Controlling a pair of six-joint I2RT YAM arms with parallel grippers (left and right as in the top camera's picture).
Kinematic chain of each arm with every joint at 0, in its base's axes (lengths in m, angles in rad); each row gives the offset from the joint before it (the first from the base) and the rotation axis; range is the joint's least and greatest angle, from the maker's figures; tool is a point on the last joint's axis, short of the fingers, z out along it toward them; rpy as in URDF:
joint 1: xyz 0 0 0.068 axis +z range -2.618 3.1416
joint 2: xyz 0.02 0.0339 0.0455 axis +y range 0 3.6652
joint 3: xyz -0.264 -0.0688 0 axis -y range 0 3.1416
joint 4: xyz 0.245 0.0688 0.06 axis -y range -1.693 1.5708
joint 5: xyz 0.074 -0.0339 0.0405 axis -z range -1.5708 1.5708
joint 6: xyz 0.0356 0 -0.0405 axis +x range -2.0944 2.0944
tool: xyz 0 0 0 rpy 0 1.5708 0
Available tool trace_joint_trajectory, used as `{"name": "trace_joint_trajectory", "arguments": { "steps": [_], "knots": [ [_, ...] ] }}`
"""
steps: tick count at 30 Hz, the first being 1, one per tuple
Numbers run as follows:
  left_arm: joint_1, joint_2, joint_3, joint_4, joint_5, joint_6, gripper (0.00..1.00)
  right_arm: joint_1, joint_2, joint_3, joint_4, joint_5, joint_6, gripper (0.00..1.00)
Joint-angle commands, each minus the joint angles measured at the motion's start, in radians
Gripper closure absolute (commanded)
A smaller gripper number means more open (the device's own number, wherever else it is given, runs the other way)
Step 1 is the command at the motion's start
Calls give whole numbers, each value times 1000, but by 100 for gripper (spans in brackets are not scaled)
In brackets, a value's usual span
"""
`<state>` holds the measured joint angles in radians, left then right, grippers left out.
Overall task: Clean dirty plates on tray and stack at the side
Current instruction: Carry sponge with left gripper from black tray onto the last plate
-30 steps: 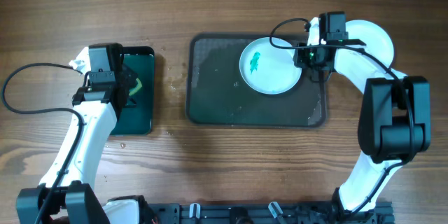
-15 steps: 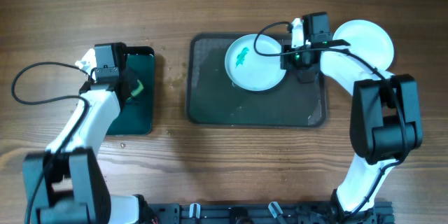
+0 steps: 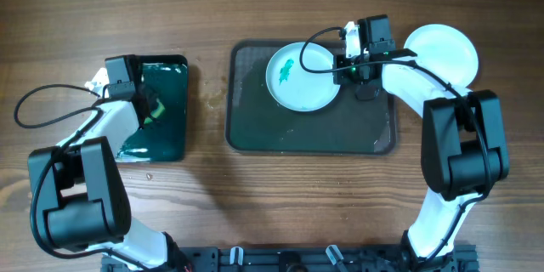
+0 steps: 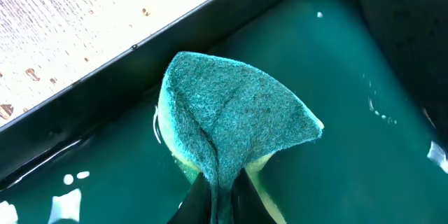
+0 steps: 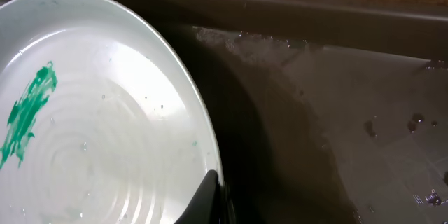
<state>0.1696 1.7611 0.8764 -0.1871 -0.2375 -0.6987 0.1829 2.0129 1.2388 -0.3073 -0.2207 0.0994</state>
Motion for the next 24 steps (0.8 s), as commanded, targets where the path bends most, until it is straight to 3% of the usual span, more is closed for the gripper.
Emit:
{"name": "trace_joint_trajectory", "arguments": {
  "steps": [1,6,10,14,24],
  "knots": [
    [-3,-14,-5,-10,47,62,96,10,27,10,10,-3,-21,95],
    [-78,-214,-5,-37,47,102,96,11,27,10,23,-66,-97,96],
    [-151,-277,-5,-40,47,119,96,20,27,10,19,-70,-105,96],
    [-228,-286,-5,-34,47,119,96,55,27,10,15,-69,-207,96],
    [-415,-288,-5,56,67,115,96,102,27,10,-34,-69,-204,96]
  ]
}}
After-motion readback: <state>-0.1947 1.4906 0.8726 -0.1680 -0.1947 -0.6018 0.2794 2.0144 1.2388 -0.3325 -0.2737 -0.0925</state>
